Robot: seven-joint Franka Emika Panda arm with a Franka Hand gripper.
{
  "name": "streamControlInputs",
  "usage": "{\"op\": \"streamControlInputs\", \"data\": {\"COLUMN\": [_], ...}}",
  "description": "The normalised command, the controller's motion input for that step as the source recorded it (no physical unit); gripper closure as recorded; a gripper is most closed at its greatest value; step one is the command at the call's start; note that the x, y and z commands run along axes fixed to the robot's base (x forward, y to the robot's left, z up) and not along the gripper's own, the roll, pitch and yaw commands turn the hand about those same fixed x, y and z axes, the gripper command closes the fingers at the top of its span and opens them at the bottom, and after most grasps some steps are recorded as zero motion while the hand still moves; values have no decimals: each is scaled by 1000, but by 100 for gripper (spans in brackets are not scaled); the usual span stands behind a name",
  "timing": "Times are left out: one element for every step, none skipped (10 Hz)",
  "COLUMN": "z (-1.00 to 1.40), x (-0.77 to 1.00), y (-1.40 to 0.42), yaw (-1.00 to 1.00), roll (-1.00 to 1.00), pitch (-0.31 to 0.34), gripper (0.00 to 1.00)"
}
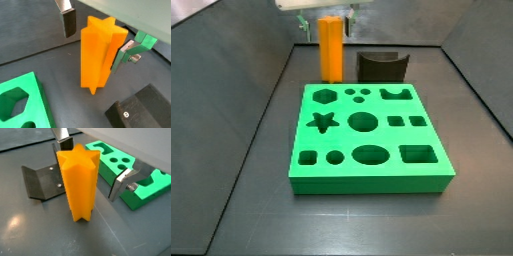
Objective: Pick up the star object. Move up. Move to above the board. Insert the star object.
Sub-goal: Pick up the star object.
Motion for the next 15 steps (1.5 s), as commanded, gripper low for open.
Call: {"op": "streamControlInputs", "data": {"z": [-134,-69,0,-11,-80,-6,-11,-106,-60,0,0,0,0,0,0], "x": [0,0,0,20,6,0,17,0,0,0,0,0,0,0,0], "y": [80,77,77,157,146,31,0,-103,-40,-14,0,0,0,0,0], "yaw": [-454,-260,0,51,131,91,0,69,89,77,0,0,0,0,0], "roll": [51,3,-11,-60,-120,-94,0,0,0,0,0,26,49,0,0], "pitch": [-26,-11,-10,-13,-90,-73,0,-21,0,0,0,0,14,0,0], "gripper": [0,0,0,0,0,0,0,0,0,0,100,100,100,100,100]}}
